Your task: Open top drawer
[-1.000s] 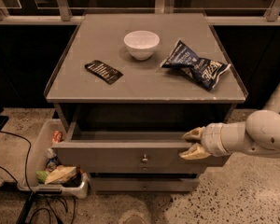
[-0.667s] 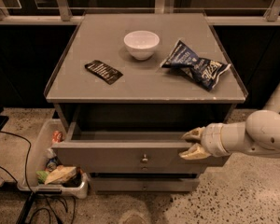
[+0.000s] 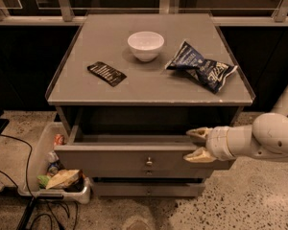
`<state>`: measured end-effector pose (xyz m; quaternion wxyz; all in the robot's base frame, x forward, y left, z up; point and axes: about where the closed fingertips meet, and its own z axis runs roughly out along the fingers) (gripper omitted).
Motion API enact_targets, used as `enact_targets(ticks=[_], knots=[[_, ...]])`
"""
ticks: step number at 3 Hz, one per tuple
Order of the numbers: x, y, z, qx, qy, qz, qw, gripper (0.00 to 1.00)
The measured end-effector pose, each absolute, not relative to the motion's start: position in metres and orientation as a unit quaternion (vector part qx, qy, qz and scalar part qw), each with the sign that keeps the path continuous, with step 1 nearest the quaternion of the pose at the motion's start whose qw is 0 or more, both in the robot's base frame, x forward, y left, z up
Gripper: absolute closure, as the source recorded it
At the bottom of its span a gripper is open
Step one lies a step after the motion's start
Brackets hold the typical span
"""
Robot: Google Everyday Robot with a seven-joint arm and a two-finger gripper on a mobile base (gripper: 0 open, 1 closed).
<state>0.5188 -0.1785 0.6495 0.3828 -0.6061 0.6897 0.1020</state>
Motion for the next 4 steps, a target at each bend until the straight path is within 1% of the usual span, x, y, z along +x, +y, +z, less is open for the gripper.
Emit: enact_targets(ticks=[1,2,3,4], knots=[[0.513,-0.172,0.65,-0.609,0.685,0.109,0.385,0.0],[0.49,-0.167,0.651,-0.618,0.674,0.108,0.389,0.12],[0.424,-0.175,0.639,-0.63,0.664,0.11,0.388,0.36],[0.402,-0.179,0.635,-0.63,0.664,0.109,0.386,0.59]])
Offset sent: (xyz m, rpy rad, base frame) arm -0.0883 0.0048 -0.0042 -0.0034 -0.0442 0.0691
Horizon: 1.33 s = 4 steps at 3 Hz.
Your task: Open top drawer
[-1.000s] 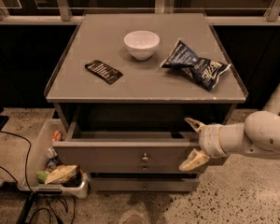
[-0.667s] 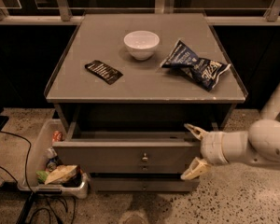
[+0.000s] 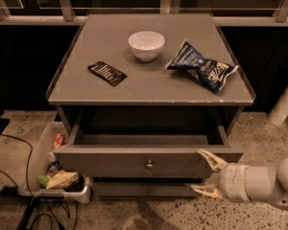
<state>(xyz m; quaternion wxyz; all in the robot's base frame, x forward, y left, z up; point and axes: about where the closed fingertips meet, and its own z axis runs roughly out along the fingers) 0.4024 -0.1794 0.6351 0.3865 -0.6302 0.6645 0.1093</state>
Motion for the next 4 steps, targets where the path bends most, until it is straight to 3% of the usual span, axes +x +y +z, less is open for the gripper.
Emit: enact_targets(ticks=[1,2,4], knots=[[0.4025,-0.179,0.64,-0.63,0.664,0.109,0.386,0.83],[0.4025,-0.179,0.64,-0.63,0.664,0.109,0.386,0.81],[0.4025,-0.179,0.64,-0.63,0.664,0.109,0.386,0.34]])
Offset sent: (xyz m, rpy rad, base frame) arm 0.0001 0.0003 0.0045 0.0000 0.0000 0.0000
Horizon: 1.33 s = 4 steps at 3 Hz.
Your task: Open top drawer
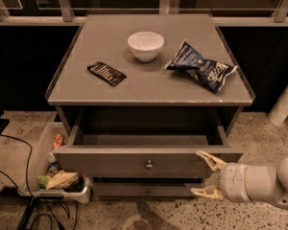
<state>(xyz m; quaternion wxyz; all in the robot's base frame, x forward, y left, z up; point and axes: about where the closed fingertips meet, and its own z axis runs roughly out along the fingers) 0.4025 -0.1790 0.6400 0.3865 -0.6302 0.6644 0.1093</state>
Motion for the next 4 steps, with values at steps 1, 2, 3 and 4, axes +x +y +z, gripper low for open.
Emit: enact_targets(ticks=[1,2,3,4], knots=[[0.402,-0.179,0.64,-0.63,0.664,0.109,0.386,0.11],[0.402,-0.179,0.64,-0.63,0.664,0.109,0.386,0.0],[0.403,-0.179,0.642,-0.631,0.664,0.108,0.387,0.0],[0.428,-0.184,0.67,-0.642,0.653,0.077,0.394,0.0]])
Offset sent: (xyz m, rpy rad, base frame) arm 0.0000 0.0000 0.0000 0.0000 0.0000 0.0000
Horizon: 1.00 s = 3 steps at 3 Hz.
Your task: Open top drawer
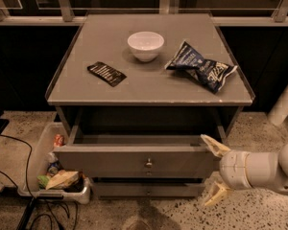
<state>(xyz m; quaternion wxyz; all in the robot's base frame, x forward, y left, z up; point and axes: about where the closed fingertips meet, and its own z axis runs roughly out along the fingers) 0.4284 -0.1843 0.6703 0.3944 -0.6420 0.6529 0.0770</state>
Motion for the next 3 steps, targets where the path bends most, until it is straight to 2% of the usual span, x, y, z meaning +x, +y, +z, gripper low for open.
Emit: enact_targets(ticks=[1,3], knots=[[0.428,-0.184,0.67,-0.642,0.653,0.077,0.394,0.0],[0.464,-0.183,0.673,-0.678,0.65,0.016,0.343,0.0]])
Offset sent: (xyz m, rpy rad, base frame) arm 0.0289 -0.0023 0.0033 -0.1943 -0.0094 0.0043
